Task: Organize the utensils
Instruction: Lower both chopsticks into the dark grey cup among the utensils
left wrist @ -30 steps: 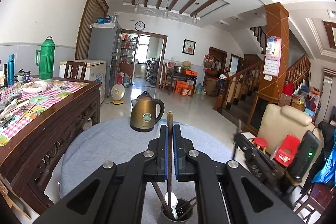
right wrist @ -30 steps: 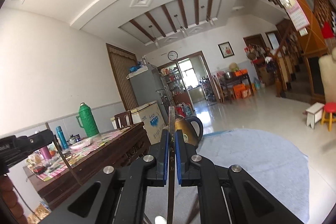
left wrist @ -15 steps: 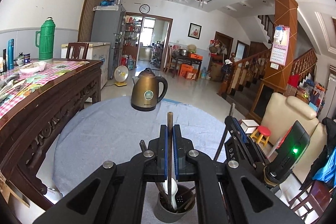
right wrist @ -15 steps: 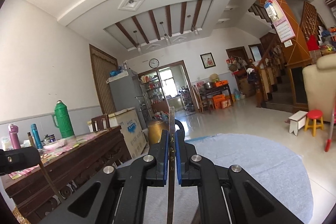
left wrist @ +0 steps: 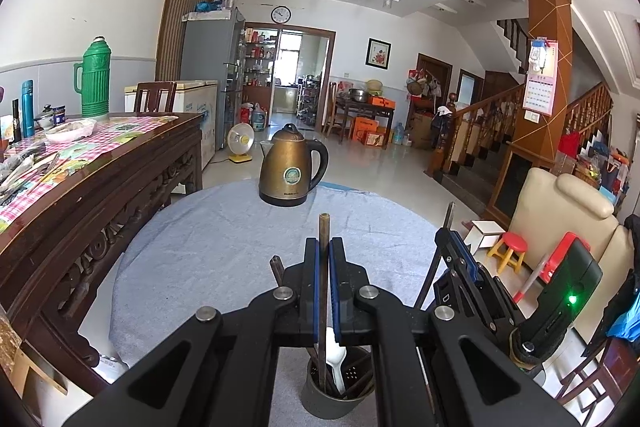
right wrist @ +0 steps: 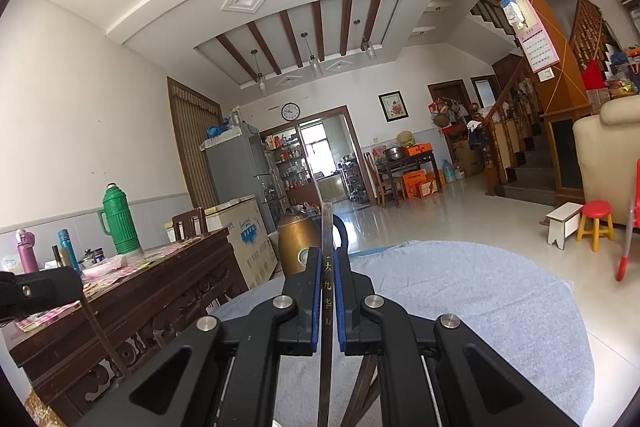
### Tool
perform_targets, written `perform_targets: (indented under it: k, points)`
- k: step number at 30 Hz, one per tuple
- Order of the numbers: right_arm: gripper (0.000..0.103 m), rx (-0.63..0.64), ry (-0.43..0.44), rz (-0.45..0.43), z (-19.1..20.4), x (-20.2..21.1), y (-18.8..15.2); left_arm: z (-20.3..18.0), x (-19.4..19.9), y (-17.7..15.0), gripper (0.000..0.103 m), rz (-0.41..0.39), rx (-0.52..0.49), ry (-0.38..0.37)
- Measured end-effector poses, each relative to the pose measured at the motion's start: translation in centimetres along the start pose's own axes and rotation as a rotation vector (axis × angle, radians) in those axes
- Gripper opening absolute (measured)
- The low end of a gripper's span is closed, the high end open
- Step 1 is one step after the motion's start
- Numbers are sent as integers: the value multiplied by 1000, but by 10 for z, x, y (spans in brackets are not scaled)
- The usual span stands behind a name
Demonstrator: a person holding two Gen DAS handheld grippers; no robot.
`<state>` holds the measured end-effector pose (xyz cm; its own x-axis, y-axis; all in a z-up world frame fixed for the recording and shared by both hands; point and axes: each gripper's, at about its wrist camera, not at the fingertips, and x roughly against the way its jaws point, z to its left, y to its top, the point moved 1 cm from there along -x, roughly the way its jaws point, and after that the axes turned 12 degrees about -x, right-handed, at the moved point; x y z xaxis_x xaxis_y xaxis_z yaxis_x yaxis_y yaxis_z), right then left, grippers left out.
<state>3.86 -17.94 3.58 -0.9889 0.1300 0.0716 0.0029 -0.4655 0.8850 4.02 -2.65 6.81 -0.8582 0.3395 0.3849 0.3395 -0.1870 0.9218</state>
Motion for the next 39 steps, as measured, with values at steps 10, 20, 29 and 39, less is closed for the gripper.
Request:
perform_targets:
  k: [10, 20, 29, 39]
  points:
    - [7, 1, 9, 6, -2, 10, -4, 1, -2, 0, 5, 11, -1, 0]
    - [7, 5, 20, 9, -2, 18, -1, 1, -3, 1, 5, 13, 0, 1]
    - [7, 6, 29, 19, -2, 24, 2, 3, -4, -5, 5, 24, 9, -8]
    - [7, -2, 43, 38, -5, 31, 1, 2, 1, -6, 5, 25, 28, -35]
